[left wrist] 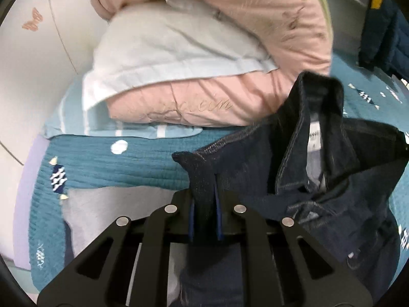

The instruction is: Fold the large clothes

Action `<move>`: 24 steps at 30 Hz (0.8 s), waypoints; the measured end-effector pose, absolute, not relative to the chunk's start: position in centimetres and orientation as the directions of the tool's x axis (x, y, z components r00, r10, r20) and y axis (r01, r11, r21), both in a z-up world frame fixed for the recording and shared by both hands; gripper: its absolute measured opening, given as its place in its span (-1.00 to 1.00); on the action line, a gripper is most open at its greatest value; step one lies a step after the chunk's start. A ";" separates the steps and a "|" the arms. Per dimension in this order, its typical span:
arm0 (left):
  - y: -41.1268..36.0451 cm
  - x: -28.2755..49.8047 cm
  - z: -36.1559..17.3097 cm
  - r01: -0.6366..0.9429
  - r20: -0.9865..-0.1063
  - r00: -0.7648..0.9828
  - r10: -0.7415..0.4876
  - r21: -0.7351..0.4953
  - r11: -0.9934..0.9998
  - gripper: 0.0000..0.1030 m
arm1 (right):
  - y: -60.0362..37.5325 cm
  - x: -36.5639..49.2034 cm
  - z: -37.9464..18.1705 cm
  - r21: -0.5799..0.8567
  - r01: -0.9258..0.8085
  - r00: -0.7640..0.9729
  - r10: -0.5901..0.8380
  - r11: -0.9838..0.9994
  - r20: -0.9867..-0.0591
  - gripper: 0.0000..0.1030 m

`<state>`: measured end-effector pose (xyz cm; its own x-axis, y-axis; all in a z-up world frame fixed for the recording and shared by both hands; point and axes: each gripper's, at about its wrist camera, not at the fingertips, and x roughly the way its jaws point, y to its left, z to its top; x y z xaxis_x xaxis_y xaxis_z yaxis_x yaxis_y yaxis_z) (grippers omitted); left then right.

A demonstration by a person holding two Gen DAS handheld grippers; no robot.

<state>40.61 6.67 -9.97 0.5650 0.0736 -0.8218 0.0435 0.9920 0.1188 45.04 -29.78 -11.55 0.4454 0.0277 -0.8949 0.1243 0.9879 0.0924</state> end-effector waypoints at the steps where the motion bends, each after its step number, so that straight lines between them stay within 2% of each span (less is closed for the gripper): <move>1: 6.6 39.7 -9.4 0.047 -0.819 0.570 0.066 0.112 0.993 -0.78 | -29.9 43.9 -10.8 0.090 0.125 0.455 0.024 0.988 -0.890 -0.85; 6: 6.9 34.1 -6.5 0.044 -0.812 0.584 0.012 0.046 0.998 -0.80 | -31.9 39.0 -8.8 0.198 0.167 0.463 0.100 0.966 -0.881 -0.85; 14: 7.4 25.1 -4.9 0.069 -0.804 0.595 -0.019 0.028 0.997 -0.82 | -33.3 29.6 -8.0 0.224 0.157 0.497 0.119 0.962 -0.860 -0.85; 21: 7.9 16.1 -7.9 0.130 -0.830 0.558 -0.028 0.054 0.990 -0.82 | -34.6 20.7 -11.6 0.293 0.128 0.441 0.211 0.947 -0.872 -0.83; 24: 8.4 12.6 -10.9 0.156 -0.857 0.515 -0.012 0.080 0.984 -0.82 | -34.2 17.4 -14.9 0.212 0.091 0.370 0.164 0.973 -0.914 -0.78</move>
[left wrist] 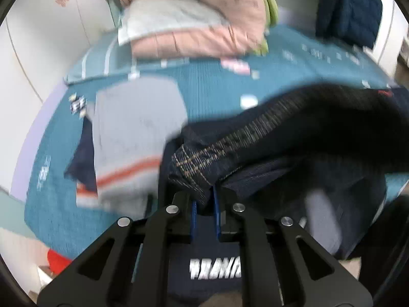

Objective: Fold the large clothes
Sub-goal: 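Lift the hem with both grippers and fold it toward the collar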

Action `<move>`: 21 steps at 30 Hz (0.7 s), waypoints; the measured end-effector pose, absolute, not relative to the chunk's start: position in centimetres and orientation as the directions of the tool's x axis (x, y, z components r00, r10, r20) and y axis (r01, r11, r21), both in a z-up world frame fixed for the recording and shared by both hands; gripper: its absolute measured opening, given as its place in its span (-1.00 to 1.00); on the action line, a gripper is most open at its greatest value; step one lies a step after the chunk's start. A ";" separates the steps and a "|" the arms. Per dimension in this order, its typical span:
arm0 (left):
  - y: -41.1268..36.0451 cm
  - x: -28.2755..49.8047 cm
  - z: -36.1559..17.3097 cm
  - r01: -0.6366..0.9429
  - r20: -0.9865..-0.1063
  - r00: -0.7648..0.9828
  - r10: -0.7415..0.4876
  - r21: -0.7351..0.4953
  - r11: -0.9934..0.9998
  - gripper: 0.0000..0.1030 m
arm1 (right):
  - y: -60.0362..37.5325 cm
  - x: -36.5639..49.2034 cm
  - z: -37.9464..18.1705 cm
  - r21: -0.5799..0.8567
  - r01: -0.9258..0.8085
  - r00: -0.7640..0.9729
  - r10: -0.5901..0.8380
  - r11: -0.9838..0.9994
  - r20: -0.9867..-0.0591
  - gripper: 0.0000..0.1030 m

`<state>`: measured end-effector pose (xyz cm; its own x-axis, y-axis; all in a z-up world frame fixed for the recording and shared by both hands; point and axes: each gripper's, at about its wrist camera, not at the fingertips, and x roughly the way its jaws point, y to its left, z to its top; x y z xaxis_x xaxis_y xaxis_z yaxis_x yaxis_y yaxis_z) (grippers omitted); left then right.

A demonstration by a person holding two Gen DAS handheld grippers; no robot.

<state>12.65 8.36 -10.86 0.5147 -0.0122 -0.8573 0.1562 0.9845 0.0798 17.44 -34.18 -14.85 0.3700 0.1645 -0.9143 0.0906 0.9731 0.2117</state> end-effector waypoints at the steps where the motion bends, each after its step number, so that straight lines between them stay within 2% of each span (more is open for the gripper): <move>1: 8.5 11.3 -12.5 0.168 -0.869 0.495 0.008 0.104 0.980 -0.82 | -33.9 16.3 -16.3 0.163 0.087 0.336 0.125 0.983 -0.933 -0.72; 3: 8.9 9.7 -15.0 0.166 -0.893 0.450 0.027 0.113 0.980 -0.80 | -34.1 14.8 -18.0 0.151 0.094 0.291 0.118 0.984 -0.949 -0.68; 5: 9.1 8.2 -16.4 0.169 -0.912 0.411 0.000 0.076 0.983 -0.73 | -34.5 12.8 -19.1 0.197 0.109 0.248 0.165 0.974 -0.955 -0.68; 7: 8.7 6.6 -16.7 0.176 -0.899 0.437 0.027 0.115 0.978 -0.71 | -34.9 11.3 -18.8 0.207 0.121 0.263 0.170 0.971 -0.950 -0.68; 9: 8.6 5.6 -16.6 0.193 -0.896 0.442 0.036 0.134 0.972 -0.60 | -35.3 10.3 -17.7 0.192 0.129 0.299 0.147 0.973 -0.943 -0.47; 11: 9.1 4.9 -16.0 0.177 -0.902 0.430 0.021 0.107 0.978 -0.58 | -35.6 9.7 -16.2 0.180 0.140 0.353 0.121 0.974 -0.928 -0.24; 12: 9.4 4.6 -15.5 0.167 -0.902 0.432 0.009 0.090 0.982 -0.58 | -35.5 9.7 -15.4 0.186 0.135 0.378 0.123 0.973 -0.918 -0.21; 21: 8.4 3.7 -9.7 0.169 -0.855 0.515 -0.052 0.041 0.985 -0.58 | -32.7 13.6 -12.9 0.198 0.097 0.437 0.137 0.975 -0.889 -0.21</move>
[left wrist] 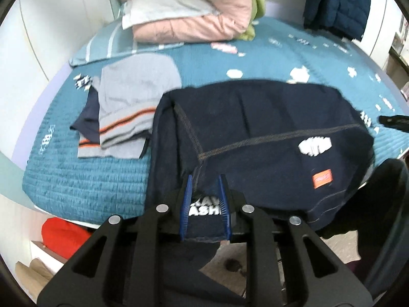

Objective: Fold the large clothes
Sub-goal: 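Lift the hem with both grippers and fold it toward the collar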

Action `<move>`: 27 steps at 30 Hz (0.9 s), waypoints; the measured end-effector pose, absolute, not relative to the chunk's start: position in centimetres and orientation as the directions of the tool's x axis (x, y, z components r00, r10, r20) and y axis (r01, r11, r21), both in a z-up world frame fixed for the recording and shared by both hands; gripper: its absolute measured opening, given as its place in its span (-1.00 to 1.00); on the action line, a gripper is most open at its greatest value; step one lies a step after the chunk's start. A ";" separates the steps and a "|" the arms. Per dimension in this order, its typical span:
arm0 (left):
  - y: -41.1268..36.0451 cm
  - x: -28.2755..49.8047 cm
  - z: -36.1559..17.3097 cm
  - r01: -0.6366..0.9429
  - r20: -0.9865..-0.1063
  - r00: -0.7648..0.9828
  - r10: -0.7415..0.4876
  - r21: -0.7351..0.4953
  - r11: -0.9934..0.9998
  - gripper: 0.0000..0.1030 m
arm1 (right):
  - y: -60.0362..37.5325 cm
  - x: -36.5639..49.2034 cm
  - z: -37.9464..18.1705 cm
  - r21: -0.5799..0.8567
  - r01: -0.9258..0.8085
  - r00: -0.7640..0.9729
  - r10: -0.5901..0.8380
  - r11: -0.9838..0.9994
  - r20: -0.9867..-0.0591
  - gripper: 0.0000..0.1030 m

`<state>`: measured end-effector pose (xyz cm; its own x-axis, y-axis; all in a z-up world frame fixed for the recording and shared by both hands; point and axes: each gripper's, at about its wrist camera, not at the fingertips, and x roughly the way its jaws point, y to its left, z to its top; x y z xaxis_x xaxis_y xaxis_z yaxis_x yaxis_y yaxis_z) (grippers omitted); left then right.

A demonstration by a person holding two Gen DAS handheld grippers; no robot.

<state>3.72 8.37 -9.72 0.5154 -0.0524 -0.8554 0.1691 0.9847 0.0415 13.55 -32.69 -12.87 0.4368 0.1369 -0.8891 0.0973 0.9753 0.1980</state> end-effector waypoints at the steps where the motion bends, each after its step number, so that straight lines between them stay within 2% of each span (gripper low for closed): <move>1: 7.9 3.9 -9.4 0.175 -0.852 0.521 -0.054 0.045 0.984 -0.58 | -32.2 14.0 -13.0 0.183 0.104 0.433 0.121 0.978 -0.893 -0.21; 4: 6.9 5.1 -9.6 0.165 -0.850 0.525 -0.046 0.049 0.985 -0.58 | -31.1 15.3 -14.3 0.143 0.136 0.396 0.078 0.980 -0.915 -0.21; 7: 6.6 7.2 -12.0 0.140 -0.876 0.473 -0.097 -0.034 0.990 -0.58 | -30.4 16.1 -17.1 0.163 0.153 0.346 0.102 0.975 -0.933 -0.23; 9: 6.6 8.9 -16.8 0.071 -0.934 0.357 -0.023 0.002 0.997 -0.59 | -30.2 16.5 -21.1 0.052 0.186 0.213 0.012 0.981 -0.977 -0.23; 11: 6.8 9.3 -20.8 0.047 -0.960 0.276 -0.032 -0.020 0.999 -0.65 | -30.1 16.1 -23.5 0.055 0.176 0.226 0.014 0.983 -0.974 -0.23; 13: 6.0 8.2 -21.0 0.083 -0.936 0.353 0.012 0.044 0.996 -0.65 | -29.2 15.9 -22.9 -0.009 0.102 0.240 -0.034 0.995 -0.970 -0.23; 16: 4.9 7.7 -20.7 0.112 -0.930 0.360 0.074 0.122 0.986 -0.64 | -29.2 15.6 -23.3 -0.004 0.123 0.263 -0.036 0.992 -0.964 -0.22; 21: 5.7 8.1 -19.9 0.012 -0.950 0.309 0.037 0.043 0.999 -0.63 | -29.0 14.7 -23.2 -0.019 0.133 0.296 -0.058 0.991 -0.954 -0.22; 27: 6.4 8.3 -19.5 -0.054 -0.960 0.278 0.031 0.016 0.998 -0.63 | -28.7 14.5 -23.1 -0.024 0.105 0.304 -0.055 0.994 -0.951 -0.20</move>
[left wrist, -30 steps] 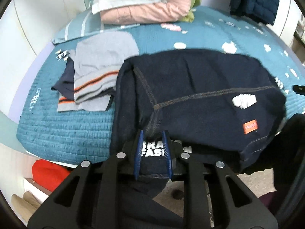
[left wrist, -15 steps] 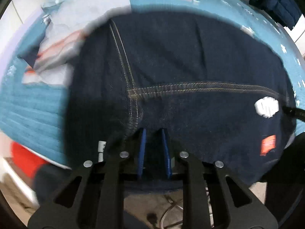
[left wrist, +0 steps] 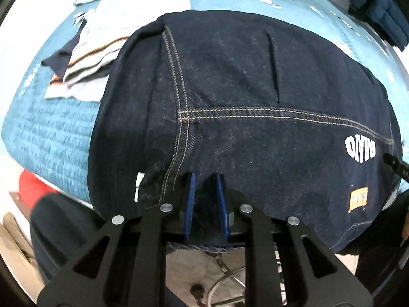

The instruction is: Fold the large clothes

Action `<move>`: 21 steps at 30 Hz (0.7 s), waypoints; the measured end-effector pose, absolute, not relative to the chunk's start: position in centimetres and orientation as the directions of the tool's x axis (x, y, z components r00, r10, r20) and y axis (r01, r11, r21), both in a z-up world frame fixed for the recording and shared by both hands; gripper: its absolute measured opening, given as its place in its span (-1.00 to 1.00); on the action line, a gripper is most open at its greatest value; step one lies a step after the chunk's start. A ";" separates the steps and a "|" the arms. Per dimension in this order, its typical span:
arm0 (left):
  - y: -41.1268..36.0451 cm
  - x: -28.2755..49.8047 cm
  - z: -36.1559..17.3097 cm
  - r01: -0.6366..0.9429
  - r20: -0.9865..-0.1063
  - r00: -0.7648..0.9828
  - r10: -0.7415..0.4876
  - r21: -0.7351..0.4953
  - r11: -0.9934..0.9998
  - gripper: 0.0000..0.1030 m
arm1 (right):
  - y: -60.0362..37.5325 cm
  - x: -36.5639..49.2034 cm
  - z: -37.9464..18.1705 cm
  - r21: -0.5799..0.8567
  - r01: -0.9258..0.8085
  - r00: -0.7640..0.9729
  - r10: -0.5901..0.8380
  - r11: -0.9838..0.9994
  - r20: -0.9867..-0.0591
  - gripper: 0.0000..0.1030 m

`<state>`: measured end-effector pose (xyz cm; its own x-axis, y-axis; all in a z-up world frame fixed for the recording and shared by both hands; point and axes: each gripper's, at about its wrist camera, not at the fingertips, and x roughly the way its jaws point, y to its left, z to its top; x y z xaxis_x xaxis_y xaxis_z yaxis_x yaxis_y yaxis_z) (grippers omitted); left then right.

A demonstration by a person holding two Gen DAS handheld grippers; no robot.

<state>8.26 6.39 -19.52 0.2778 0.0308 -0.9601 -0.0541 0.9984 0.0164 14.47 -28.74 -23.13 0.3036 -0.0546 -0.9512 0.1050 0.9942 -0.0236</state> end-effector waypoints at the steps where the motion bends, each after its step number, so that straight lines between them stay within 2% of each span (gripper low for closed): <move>1: 6.4 8.4 -19.4 -0.069 -0.962 0.271 0.032 0.013 0.998 -0.63 | -28.9 14.5 -23.1 -0.016 0.111 0.297 -0.048 0.994 -0.954 -0.20; 6: 6.3 8.4 -19.4 -0.082 -0.967 0.251 0.034 0.014 0.997 -0.60 | -28.9 14.3 -22.7 0.010 0.125 0.293 -0.027 0.992 -0.956 -0.09; 10: 6.1 8.9 -19.5 -0.060 -0.970 0.243 0.018 0.003 0.998 -0.43 | -28.4 14.3 -22.6 -0.018 0.119 0.279 -0.051 0.993 -0.959 -0.03; 15: 6.8 8.8 -18.8 -0.075 -0.966 0.259 -0.030 -0.051 0.996 -0.42 | -29.0 14.3 -22.4 0.022 0.177 0.241 -0.022 0.984 -0.970 0.00; 18: 8.3 8.8 -17.0 -0.060 -0.956 0.291 -0.037 -0.057 0.997 -0.42 | -29.0 13.9 -20.5 0.094 0.238 0.256 0.031 0.967 -0.966 0.00; 21: 7.9 9.4 -14.1 0.010 -0.936 0.348 -0.054 -0.054 0.998 -0.42 | -27.2 14.3 -17.9 0.138 0.193 0.319 0.070 0.971 -0.945 0.00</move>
